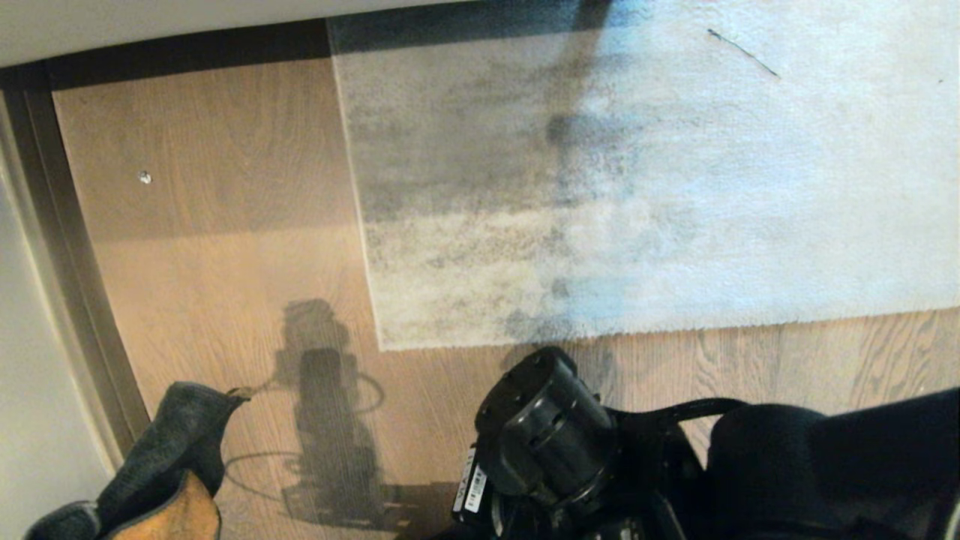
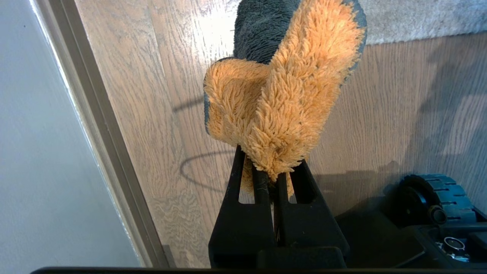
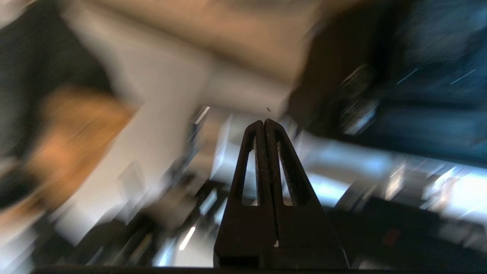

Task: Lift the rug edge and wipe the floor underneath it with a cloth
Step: Wipe the floor under the carpet with a rag

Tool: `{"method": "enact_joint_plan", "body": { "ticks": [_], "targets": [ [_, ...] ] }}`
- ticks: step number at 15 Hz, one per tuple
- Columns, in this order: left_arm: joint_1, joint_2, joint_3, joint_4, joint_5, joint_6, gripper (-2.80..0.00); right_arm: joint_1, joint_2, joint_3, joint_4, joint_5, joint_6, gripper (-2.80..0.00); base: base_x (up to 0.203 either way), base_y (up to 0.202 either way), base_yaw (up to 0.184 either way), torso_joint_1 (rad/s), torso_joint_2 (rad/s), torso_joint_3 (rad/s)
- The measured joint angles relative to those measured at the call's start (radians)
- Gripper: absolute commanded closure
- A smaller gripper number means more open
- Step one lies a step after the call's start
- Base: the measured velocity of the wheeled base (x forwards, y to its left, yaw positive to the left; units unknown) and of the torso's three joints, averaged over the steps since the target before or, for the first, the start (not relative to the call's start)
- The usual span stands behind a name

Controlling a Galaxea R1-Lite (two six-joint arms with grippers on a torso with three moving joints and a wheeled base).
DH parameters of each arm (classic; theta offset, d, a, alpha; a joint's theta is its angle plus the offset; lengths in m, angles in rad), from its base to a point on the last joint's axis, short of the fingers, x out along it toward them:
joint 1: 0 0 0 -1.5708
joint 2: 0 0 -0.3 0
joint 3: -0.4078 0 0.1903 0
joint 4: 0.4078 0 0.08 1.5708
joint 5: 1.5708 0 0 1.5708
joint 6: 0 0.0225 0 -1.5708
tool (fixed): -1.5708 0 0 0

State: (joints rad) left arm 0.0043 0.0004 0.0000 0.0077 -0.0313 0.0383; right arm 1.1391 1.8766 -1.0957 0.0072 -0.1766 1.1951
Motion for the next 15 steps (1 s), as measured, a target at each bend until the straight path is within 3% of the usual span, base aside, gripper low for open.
{"method": "enact_joint_plan", "body": {
  "ticks": [3,5,7,12,15],
  "targets": [
    [0.0,0.0,0.0,0.0,0.0,0.0,0.0,0.017,0.078,0.0,-0.006,-0.197,0.003,0.0,0.0,0.0,0.0,0.0,0.0,0.0],
    [0.0,0.0,0.0,0.0,-0.001,0.0,0.0,0.013,0.12,-0.003,-0.059,-0.254,0.002,0.0,0.0,0.0,0.0,0.0,0.0,0.0],
    [0.0,0.0,0.0,0.0,-0.001,0.0,0.0,-0.014,0.15,0.002,-0.142,-0.261,-0.032,0.0,0.0,0.0,0.0,0.0,0.0,0.0],
    [0.0,0.0,0.0,0.0,0.0,0.0,0.0,-0.078,0.2,0.063,-0.356,-0.251,-0.234,0.0,0.0,0.0,0.0,0.0,0.0,0.0],
    [0.0,0.0,0.0,0.0,0.0,0.0,0.0,-0.109,0.214,0.113,-0.437,-0.16,-0.337,0.0,0.0,0.0,0.0,0.0,0.0,0.0]
  ]
}}
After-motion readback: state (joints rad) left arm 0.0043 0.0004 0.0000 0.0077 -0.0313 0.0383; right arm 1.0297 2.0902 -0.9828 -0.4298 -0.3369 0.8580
